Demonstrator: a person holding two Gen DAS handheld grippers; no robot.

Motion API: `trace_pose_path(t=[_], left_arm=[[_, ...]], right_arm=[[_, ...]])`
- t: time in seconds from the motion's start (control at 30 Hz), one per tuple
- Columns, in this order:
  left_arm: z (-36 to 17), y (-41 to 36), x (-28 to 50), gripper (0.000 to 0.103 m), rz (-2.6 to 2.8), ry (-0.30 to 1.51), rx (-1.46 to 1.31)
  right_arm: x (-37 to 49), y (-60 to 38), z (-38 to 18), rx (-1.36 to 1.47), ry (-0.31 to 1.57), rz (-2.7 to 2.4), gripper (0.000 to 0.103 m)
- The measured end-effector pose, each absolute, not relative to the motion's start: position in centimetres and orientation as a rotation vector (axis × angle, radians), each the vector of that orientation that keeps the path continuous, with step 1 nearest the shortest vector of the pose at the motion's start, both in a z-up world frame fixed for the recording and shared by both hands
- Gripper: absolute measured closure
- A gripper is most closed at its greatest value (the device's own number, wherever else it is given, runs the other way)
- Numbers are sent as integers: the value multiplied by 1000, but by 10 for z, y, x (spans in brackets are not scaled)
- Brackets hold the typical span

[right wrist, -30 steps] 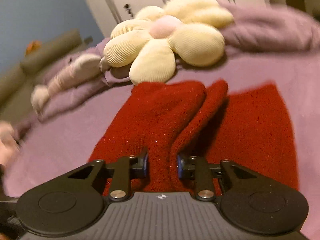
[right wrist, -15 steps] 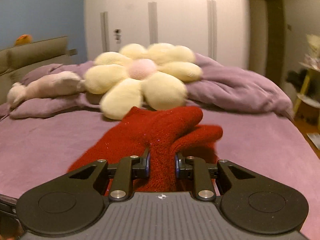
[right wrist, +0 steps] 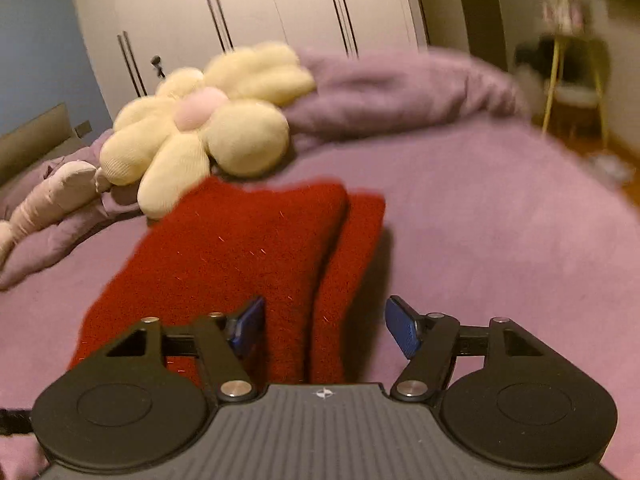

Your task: Fold small clothes

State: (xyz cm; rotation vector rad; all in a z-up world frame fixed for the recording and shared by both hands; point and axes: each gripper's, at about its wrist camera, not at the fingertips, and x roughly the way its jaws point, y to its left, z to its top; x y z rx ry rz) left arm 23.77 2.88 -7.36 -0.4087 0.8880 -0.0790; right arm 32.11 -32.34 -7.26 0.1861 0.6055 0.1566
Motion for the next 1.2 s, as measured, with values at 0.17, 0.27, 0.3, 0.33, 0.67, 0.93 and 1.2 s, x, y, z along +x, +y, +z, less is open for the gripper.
trace_pose_path(t=[0.17,0.27,0.3,0.33,0.67,0.93,1.2], left_arm=[[-64,56,209,9,19,866,-433],[-62,70,190,9,43,869,-464],[-61,74,183,9,45,874,-465],[-62,77,178,9,44,880,-463],[-64,93,166,8,25,918,-459],[-29,66,237,8,-50,844,-390],[-14,4,380,7,-75,873,-290]], right_arm=[[308,-258,-39,66,519,370,67],[320,-215,-46,5,591,449,84],[326,-205,-53,-6,618,443,83],[331,-201,-62,-7,644,428,83],[335,-226,-81,103,783,430,81],[389,-257,-45,132,763,246,67],[485,-250,-63,85,921,123,69]])
